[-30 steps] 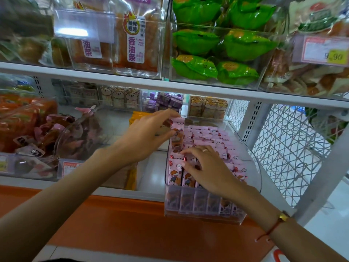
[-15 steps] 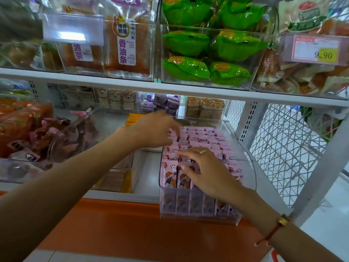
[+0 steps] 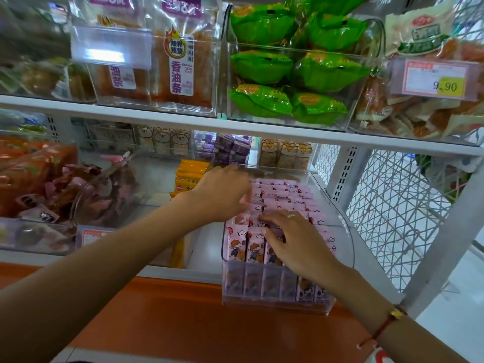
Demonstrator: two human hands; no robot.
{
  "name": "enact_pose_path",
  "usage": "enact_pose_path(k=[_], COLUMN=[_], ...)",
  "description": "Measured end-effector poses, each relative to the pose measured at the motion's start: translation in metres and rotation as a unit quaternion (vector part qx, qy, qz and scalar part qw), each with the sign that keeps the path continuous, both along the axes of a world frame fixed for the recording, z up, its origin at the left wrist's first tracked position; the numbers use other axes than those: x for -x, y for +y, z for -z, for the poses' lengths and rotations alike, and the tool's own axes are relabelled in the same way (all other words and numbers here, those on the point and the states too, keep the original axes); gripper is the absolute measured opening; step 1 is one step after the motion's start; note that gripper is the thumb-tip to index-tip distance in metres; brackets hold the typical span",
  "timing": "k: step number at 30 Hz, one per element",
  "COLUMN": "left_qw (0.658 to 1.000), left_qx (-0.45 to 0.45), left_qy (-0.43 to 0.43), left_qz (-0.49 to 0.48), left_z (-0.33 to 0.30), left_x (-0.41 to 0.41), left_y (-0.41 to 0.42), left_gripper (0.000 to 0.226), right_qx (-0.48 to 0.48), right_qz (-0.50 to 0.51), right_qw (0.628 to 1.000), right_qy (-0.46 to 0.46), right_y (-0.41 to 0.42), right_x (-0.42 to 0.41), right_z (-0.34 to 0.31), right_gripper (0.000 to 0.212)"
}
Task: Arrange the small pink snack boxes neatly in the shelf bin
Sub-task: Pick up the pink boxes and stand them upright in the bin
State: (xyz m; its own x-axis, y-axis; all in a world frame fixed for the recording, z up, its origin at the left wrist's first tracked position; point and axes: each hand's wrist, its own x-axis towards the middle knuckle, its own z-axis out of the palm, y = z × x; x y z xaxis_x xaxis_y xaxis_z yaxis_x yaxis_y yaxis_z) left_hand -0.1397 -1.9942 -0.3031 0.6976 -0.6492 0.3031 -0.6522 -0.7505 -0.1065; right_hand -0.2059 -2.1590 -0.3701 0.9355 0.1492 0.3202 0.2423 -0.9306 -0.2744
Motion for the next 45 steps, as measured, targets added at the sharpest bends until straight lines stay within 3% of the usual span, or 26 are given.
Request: enact_pose_path(k=[2,4,9,13,17,20,23,25,27,30,33,35,38,40,42,45], left_qw=[0.993,0.963,0.829,0.776,0.771,0.756,0.726,0.730,0.762,0.810,0.861,0.876,0.861,0.849,0.856,0.871], left_qx=[0.118,0.267,0.556,0.627,0.630,0.644,0.668,0.663,0.631,0.567,0.494,0.474,0.498,0.512,0.498,0.468], left_qy=[0.010,0.044,0.048,0.025,0.043,0.077,0.136,0.149,0.137,0.147,0.113,0.080,0.092,0.117,0.127,0.128], left_qz=[-0.006,-0.007,0.035,0.068,0.082,0.090,0.092,0.074,0.048,0.041,0.044,0.050,0.052,0.055,0.064,0.070], left_z=[0.002,0.002,-0.004,-0.002,0.004,0.008,0.014,0.019,0.024,0.032,0.037,0.038,0.037,0.035,0.035,0.039], left_x=[0.004,0.013,0.039,0.057,0.071,0.073,0.071,0.069,0.069,0.072,0.076,0.076,0.074,0.074,0.073,0.071], left_y=[0.009,0.016,0.027,0.031,0.030,0.030,0.030,0.029,0.027,0.022,0.018,0.017,0.019,0.021,0.021,0.020], left_gripper=[0.019,0.016,0.004,0.006,0.007,0.006,0.016,0.023,0.025,0.034,0.048,0.051,0.046,0.045,0.039,0.032], right_qx=[0.000,-0.007,-0.025,-0.179,-0.366,-0.366,-0.401,-0.479,-0.559,-0.600,-0.608,-0.608,-0.606,-0.607,-0.615,-0.588], right_qz=[0.000,0.000,-0.003,-0.009,-0.126,-0.151,-0.132,-0.098,-0.072,-0.050,-0.040,-0.045,-0.070,-0.096,-0.112,-0.074], right_qw=[1.000,1.000,1.000,0.984,0.922,0.916,0.904,0.866,0.815,0.784,0.781,0.783,0.784,0.780,0.771,0.801], right_qy=[-0.001,-0.007,-0.010,-0.011,0.022,0.054,0.072,0.102,0.136,0.149,0.137,0.123,0.115,0.121,0.124,0.081], right_y=[0.001,0.001,0.001,0.011,0.030,0.040,0.040,0.036,0.033,0.032,0.032,0.033,0.033,0.031,0.030,0.031], right_x=[0.000,0.000,-0.001,0.007,0.025,0.030,0.027,0.024,0.021,0.019,0.020,0.022,0.023,0.023,0.023,0.023], right_z=[0.001,0.001,-0.001,-0.018,-0.041,-0.047,-0.045,-0.042,-0.039,-0.039,-0.039,-0.040,-0.042,-0.045,-0.046,-0.044], right_gripper=[0.036,0.035,0.033,0.040,0.044,0.032,0.034,0.043,0.048,0.043,0.039,0.041,0.050,0.044,0.036,0.034])
